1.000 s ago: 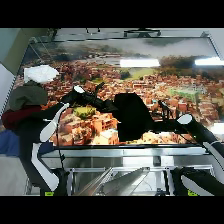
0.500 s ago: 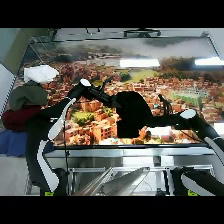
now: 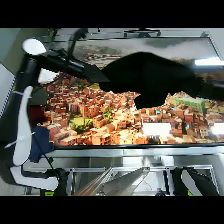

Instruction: Fold the shirts.

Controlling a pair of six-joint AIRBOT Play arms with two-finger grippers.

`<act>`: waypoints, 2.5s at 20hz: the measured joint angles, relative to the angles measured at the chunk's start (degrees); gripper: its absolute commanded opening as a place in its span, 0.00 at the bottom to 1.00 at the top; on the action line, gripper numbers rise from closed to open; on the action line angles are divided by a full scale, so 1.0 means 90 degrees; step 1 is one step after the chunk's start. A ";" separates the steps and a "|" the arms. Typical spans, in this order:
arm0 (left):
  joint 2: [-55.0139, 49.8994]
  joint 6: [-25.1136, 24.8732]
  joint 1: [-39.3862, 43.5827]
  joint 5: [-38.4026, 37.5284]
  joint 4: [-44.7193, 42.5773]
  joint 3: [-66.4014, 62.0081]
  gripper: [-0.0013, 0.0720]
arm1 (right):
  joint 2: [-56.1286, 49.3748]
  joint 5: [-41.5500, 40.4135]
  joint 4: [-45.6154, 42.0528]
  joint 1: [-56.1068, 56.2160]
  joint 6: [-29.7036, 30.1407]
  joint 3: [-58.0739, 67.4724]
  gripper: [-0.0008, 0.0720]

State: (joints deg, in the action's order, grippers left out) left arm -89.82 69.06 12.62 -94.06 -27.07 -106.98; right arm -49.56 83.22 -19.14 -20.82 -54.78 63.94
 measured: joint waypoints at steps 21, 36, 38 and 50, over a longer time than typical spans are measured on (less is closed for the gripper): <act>0.1302 -0.1044 0.0765 0.2565 -0.1518 0.6035 0.06 | -0.0653 -0.1581 -0.1564 0.1826 -0.0325 -0.3616 0.73; 0.1302 -0.1753 0.0308 0.3101 -0.1542 0.6550 0.06 | 0.0704 -0.0447 -0.3577 0.2312 -0.2657 -0.3478 0.94; 0.1302 -0.1763 0.0306 0.3130 -0.1542 0.6550 0.06 | 0.0823 -0.0911 -0.3296 0.2708 -0.2829 -0.3776 0.96; 0.1302 -0.1790 0.0306 0.3249 -0.1523 0.6550 0.06 | -0.1285 -0.4252 -0.0308 0.5068 -0.1821 -0.4248 0.76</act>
State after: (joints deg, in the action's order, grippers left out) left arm -78.11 52.95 15.38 -64.82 -40.77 -48.03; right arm -61.12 44.95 -21.91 24.80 -71.18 25.71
